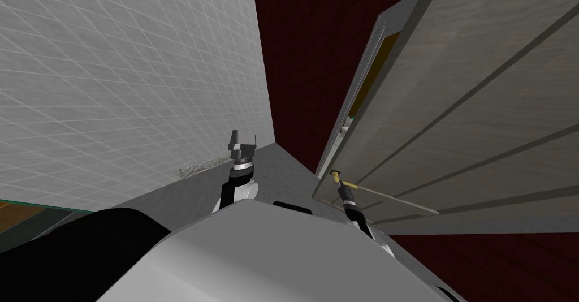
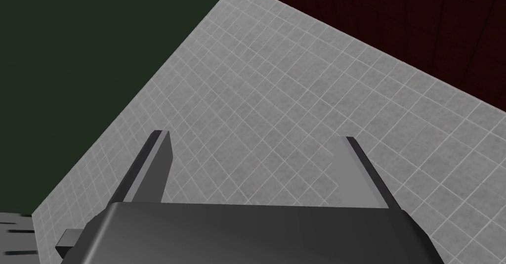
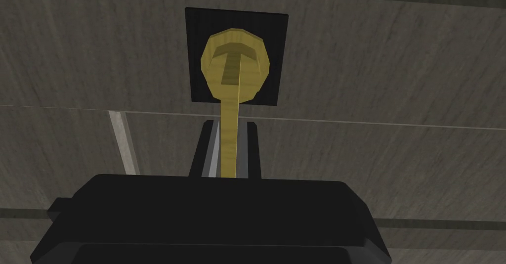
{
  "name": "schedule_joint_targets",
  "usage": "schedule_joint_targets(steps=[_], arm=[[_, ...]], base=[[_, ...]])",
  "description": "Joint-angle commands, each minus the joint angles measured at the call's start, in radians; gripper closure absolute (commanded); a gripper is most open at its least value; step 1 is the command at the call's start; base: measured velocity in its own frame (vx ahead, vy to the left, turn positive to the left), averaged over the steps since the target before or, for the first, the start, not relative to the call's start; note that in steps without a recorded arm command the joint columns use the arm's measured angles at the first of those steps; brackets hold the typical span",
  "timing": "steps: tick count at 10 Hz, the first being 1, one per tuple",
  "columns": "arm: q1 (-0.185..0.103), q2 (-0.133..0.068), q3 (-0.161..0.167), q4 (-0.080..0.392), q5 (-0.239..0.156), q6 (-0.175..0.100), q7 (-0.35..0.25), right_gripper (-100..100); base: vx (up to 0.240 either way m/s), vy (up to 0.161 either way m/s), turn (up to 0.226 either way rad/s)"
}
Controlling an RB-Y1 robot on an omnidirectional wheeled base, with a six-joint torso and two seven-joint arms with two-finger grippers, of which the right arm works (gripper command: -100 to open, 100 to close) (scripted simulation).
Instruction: Pull the door open
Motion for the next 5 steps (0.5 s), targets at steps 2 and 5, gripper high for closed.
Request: schedule_joint_targets(steps=[2, 5], arm=[[-0.004, -0.008, 0.019, 0.007, -0.016, -0.01, -0.001, 100], [0.014, -0.019, 0.037, 0.001, -0.003, -0.029, -0.022, 100]], base=[[-0.212, -0.072, 0.122], [-0.142, -0.029, 0.097]])
